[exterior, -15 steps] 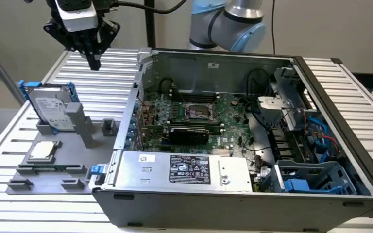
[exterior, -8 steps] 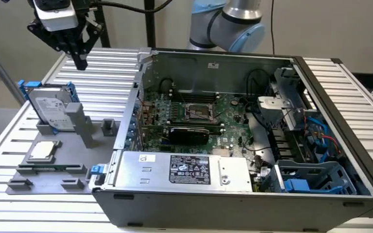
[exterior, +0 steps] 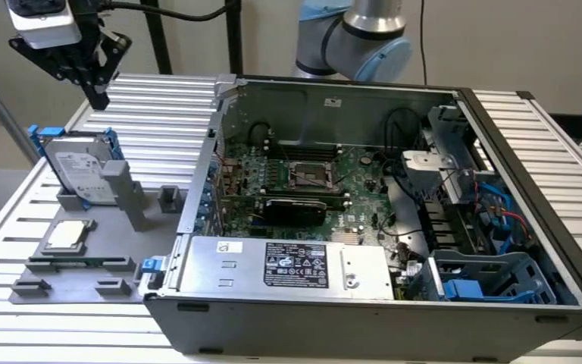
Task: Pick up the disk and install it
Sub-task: 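Reach for the disk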
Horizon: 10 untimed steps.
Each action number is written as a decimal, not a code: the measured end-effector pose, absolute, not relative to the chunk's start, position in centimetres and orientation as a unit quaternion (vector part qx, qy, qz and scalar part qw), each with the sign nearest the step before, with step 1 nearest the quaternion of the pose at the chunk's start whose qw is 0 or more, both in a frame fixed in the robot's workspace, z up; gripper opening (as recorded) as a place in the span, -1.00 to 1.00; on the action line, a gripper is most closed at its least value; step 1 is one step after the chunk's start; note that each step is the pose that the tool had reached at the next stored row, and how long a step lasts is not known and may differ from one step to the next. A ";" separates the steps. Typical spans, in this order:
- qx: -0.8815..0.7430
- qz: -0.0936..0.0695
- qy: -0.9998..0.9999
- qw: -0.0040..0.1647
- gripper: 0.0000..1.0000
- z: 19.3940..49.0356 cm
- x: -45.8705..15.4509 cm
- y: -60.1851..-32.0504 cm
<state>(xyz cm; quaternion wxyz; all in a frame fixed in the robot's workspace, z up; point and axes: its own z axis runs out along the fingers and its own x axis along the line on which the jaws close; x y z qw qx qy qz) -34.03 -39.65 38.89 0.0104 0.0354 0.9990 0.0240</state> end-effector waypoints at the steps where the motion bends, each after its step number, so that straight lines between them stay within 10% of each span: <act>1: 0.035 0.024 0.999 0.010 -1.00 38.8 -34.5 -39.6; 10: 0.035 0.024 0.999 0.010 -1.00 38.4 -38.6 -39.2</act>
